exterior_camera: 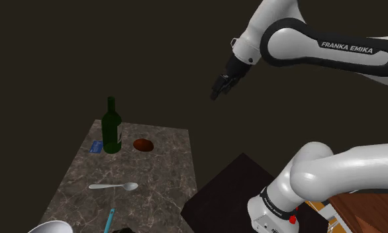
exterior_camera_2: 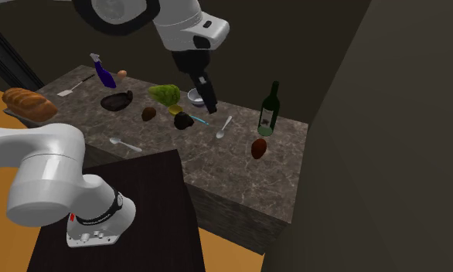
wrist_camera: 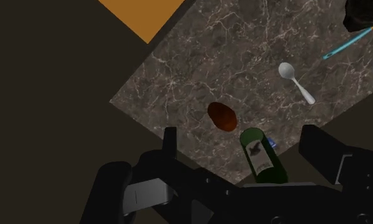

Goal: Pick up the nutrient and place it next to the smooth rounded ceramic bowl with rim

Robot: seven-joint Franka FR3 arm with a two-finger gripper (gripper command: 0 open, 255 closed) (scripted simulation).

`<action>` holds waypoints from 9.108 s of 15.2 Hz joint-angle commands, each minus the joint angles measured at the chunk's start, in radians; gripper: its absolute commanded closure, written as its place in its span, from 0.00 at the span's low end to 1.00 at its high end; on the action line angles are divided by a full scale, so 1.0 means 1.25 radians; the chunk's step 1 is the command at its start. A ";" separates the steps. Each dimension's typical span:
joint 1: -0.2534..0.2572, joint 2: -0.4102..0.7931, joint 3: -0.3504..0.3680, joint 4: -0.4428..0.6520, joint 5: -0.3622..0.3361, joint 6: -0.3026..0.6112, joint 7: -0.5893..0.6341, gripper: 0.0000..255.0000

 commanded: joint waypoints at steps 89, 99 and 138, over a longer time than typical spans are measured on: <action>-0.001 0.973 0.217 0.339 -1.178 0.346 0.618 1.00; 0.094 1.010 0.274 0.416 -1.097 0.228 0.620 1.00; 0.573 1.580 0.292 1.252 -1.022 -0.116 0.561 1.00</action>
